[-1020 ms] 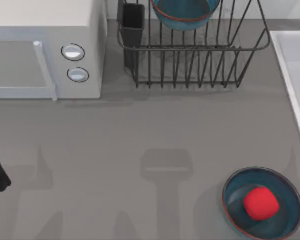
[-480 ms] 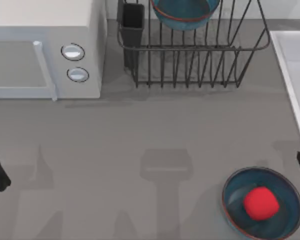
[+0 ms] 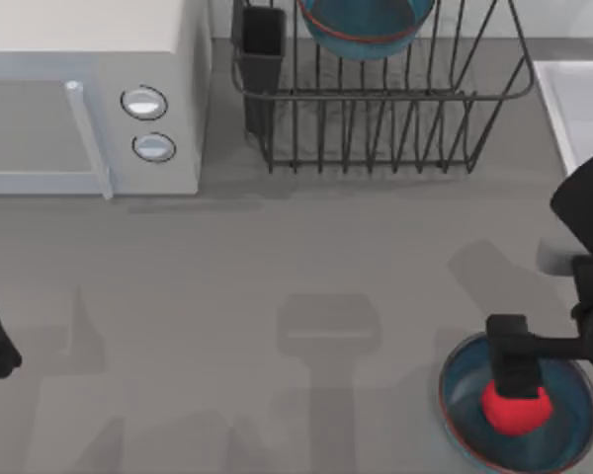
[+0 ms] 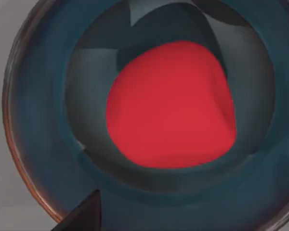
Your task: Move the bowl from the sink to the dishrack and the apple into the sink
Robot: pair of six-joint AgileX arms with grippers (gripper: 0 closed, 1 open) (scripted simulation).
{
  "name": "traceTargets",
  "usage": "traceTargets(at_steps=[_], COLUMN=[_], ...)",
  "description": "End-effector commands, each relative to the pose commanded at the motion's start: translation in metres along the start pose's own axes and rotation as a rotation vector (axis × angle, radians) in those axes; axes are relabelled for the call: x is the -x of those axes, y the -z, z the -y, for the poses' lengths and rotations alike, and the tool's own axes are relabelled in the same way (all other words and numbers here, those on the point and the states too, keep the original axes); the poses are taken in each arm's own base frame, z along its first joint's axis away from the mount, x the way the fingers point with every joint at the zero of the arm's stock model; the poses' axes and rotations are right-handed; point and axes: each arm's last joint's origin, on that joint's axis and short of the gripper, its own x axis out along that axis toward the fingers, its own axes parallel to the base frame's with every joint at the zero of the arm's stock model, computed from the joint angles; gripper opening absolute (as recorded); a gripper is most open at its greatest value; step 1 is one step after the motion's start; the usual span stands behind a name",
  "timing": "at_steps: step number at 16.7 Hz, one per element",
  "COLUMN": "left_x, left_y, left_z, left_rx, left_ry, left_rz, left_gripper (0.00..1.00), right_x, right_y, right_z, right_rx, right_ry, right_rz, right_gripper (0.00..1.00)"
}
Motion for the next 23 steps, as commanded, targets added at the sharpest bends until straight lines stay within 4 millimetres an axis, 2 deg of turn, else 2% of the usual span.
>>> traceTargets(at_steps=[4, 11, 13, 19, 21, 23], left_x=[0.000, 0.000, 0.000, 0.000, 0.000, 0.000], left_y=[0.000, 0.000, 0.000, 0.000, 0.000, 0.000], left_z=[0.000, 0.000, 0.000, 0.000, 0.000, 0.000], left_rx=[0.000, 0.000, 0.000, 0.000, 0.000, 0.000], left_ry=[0.000, 0.000, 0.000, 0.000, 0.000, 0.000], left_rz=[0.000, 0.000, 0.000, 0.000, 0.000, 0.000], left_gripper=[1.00, 1.00, 1.00, 1.00, 1.00, 1.00], right_x=[-0.002, -0.006, -0.021, -0.082, -0.092, -0.093], right_y=[-0.008, -0.009, -0.009, -0.003, 0.000, 0.000], right_z=[-0.020, -0.020, -0.020, -0.017, -0.015, -0.015], right_rx=[0.000, -0.004, -0.003, 0.001, 0.000, 0.000], right_ry=[0.064, 0.067, 0.069, 0.059, 0.066, 0.067], right_rz=[-0.092, -0.096, -0.098, -0.087, -0.094, -0.095], right_gripper=[1.00, 1.00, 1.00, 1.00, 1.00, 1.00])
